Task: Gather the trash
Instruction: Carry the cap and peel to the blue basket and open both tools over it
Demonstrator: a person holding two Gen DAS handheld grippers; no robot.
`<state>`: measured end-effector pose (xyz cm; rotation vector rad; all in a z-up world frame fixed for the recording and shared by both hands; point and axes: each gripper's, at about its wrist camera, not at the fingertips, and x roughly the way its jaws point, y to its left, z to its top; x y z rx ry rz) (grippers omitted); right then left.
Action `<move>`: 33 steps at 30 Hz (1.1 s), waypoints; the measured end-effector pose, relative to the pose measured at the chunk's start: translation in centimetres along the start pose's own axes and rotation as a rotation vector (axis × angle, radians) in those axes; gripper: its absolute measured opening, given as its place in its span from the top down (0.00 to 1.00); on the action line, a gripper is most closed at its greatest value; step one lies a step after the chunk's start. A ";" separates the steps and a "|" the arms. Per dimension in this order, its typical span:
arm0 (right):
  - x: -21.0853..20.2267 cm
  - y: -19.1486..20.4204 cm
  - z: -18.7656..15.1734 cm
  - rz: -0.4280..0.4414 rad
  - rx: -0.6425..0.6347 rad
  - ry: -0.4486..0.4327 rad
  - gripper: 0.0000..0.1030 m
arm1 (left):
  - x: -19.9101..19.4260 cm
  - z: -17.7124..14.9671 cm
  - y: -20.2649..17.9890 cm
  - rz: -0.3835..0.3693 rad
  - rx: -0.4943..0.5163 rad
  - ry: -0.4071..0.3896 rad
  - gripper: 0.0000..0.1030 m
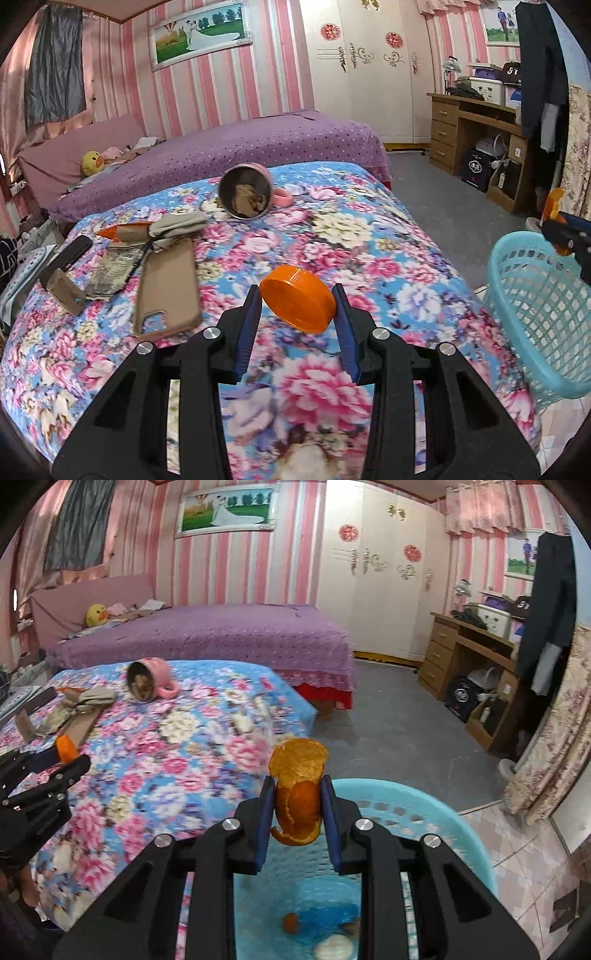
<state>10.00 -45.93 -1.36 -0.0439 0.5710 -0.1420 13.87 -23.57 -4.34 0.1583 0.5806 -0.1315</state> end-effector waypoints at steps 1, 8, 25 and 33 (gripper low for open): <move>-0.2 -0.7 -0.1 -0.007 0.010 -0.003 0.75 | 0.0 0.0 -0.3 -0.004 -0.003 0.000 0.63; -1.2 -5.1 -0.6 -0.059 0.077 -0.015 0.75 | -0.1 0.9 -2.8 -0.048 0.018 0.011 0.63; -1.2 -14.2 -4.3 -0.134 0.225 0.031 0.75 | -1.4 2.5 -16.5 -0.341 0.092 0.063 0.63; -1.6 -15.7 -5.0 -0.143 0.256 0.027 0.75 | -1.0 2.1 -17.7 -0.370 0.102 0.071 0.21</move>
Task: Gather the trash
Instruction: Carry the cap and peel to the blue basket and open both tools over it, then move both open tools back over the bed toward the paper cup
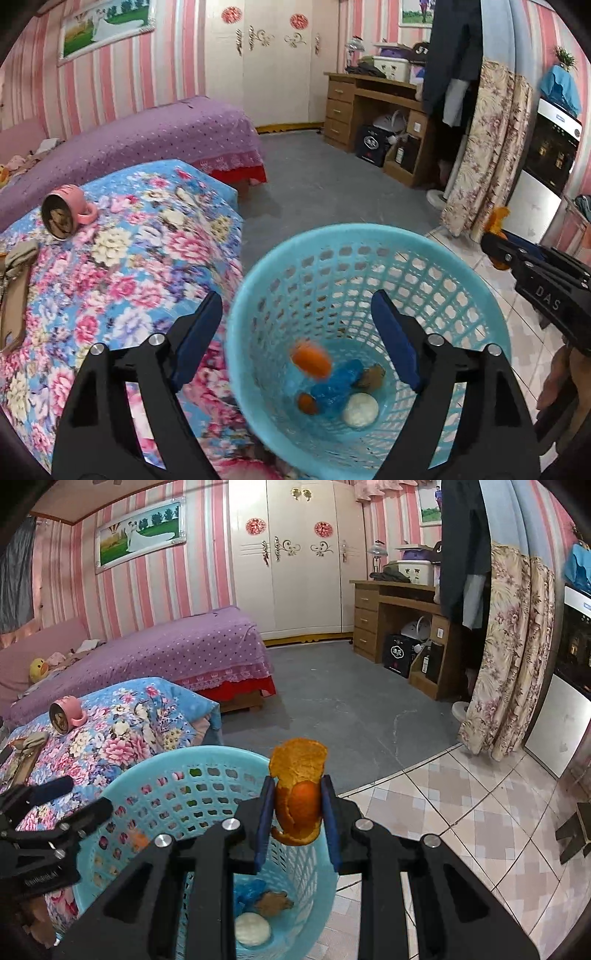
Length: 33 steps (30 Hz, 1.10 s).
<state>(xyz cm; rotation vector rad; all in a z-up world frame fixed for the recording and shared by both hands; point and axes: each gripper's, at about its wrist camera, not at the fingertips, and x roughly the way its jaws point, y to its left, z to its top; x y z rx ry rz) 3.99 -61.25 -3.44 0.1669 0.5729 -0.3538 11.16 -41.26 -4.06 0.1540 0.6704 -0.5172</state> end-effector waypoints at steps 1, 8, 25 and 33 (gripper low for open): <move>0.0 0.0 0.0 -0.001 0.001 -0.001 0.75 | -0.1 0.1 0.4 0.008 -0.006 0.000 0.20; -0.4 1.2 0.1 0.003 -0.020 -0.015 0.75 | -1.9 0.6 4.2 0.082 -0.058 -0.058 0.10; -0.1 7.7 0.7 0.033 -0.075 -0.027 0.26 | -6.5 -0.2 12.6 0.183 -0.110 -0.100 0.06; -0.3 11.6 1.2 0.023 -0.097 -0.058 0.05 | -8.2 -0.7 17.4 0.224 -0.156 -0.108 0.06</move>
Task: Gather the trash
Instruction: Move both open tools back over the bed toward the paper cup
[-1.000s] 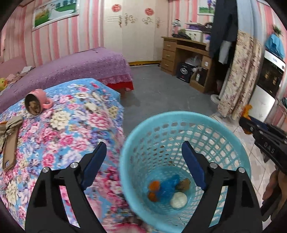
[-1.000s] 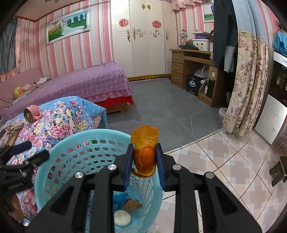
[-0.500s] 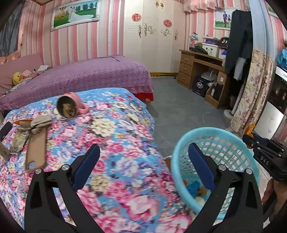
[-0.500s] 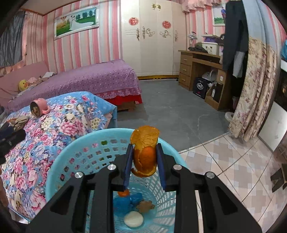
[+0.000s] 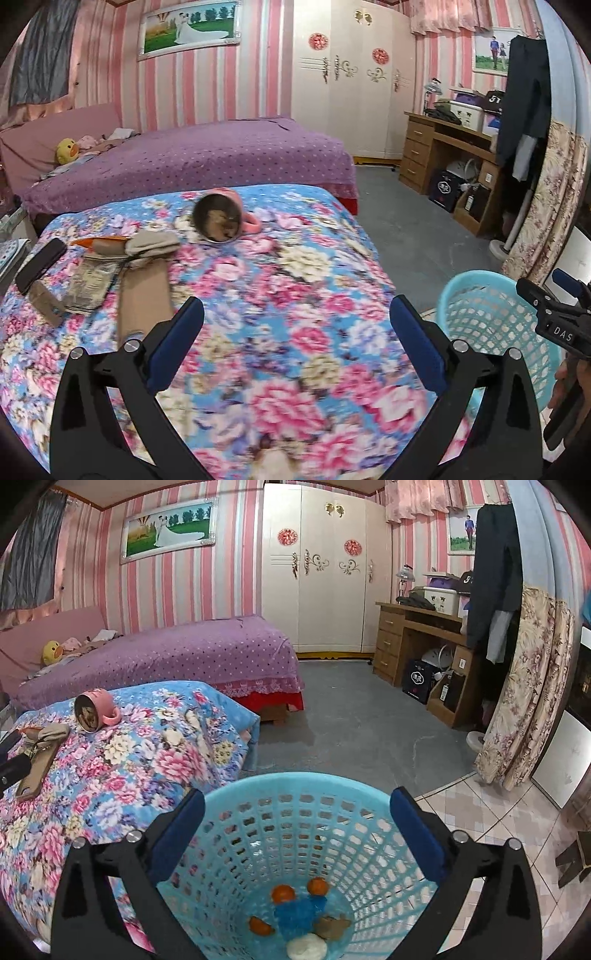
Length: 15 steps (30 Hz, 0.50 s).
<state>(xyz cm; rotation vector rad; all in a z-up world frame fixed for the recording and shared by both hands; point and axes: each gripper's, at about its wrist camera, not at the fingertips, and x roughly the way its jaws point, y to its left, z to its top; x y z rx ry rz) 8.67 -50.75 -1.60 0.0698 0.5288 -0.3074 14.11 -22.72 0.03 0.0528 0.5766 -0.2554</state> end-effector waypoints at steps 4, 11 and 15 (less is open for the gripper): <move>0.2 1.9 0.5 -0.001 -0.002 -0.007 0.04 | -0.2 0.0 2.4 0.032 0.007 -0.007 0.05; 0.8 6.4 1.2 0.052 -0.022 -0.008 0.04 | -0.2 -0.5 7.1 0.070 -0.009 -0.015 0.05; 1.2 9.8 1.2 0.084 -0.061 -0.004 0.04 | -0.1 -1.1 9.9 0.108 -0.008 -0.015 0.05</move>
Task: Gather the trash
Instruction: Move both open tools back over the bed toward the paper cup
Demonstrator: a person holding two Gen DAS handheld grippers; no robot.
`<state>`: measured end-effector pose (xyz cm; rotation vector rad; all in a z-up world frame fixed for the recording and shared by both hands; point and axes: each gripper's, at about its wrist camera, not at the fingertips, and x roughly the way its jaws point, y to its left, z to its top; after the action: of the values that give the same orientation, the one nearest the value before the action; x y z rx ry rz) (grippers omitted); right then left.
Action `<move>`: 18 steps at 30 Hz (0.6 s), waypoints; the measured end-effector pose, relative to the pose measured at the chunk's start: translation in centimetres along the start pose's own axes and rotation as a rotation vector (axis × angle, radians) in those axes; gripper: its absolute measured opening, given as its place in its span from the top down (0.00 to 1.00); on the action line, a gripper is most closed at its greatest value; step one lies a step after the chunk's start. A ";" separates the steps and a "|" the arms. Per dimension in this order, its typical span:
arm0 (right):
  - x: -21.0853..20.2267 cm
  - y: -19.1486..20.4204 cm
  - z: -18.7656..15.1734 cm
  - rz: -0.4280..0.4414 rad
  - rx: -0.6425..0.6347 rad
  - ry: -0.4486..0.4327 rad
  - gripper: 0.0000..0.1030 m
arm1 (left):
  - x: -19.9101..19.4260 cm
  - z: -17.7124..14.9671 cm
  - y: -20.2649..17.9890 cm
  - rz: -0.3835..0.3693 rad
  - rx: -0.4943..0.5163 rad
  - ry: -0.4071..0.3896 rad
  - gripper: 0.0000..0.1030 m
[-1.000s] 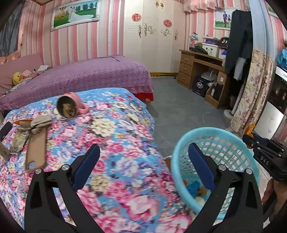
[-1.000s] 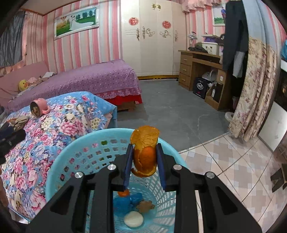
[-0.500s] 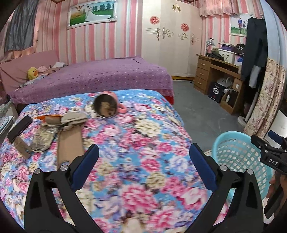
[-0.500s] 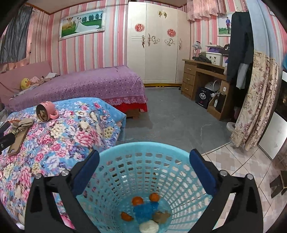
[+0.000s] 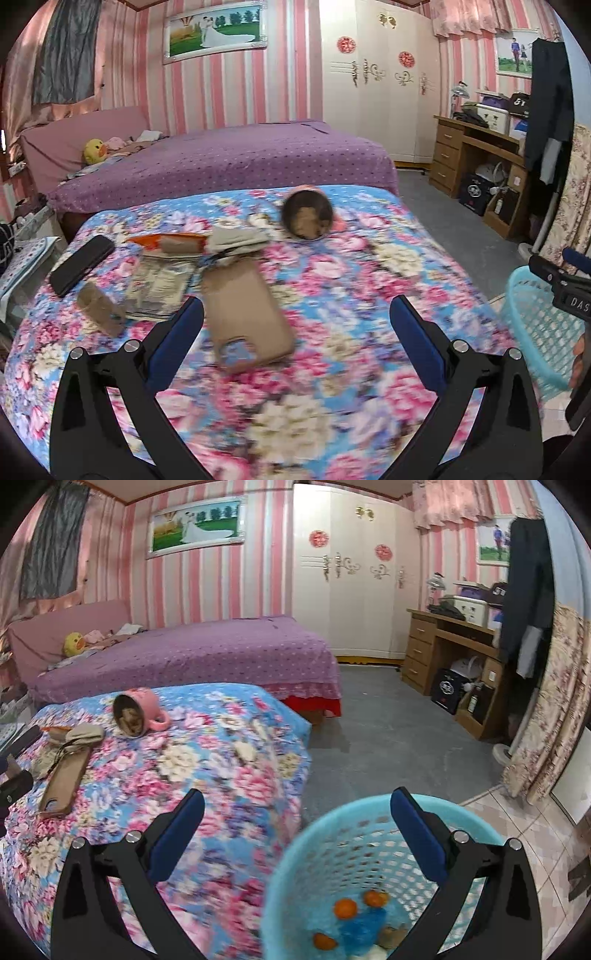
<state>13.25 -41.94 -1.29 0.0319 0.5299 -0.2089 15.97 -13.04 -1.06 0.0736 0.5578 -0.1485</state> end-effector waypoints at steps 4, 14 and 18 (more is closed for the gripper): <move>0.8 3.1 -0.1 0.030 -0.049 0.019 0.04 | 0.9 -0.6 3.3 0.030 -0.041 0.016 0.05; 2.3 8.8 0.0 0.093 -0.044 0.028 0.04 | 1.1 -1.5 10.1 0.121 -0.096 0.020 0.05; 2.7 10.4 0.0 0.084 -0.058 0.024 0.04 | 0.7 -1.9 12.8 0.181 -0.125 -0.004 0.05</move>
<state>17.70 -32.25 -2.86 0.0001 0.5575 -0.1114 17.61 -0.30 -2.73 0.0016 0.5521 0.0628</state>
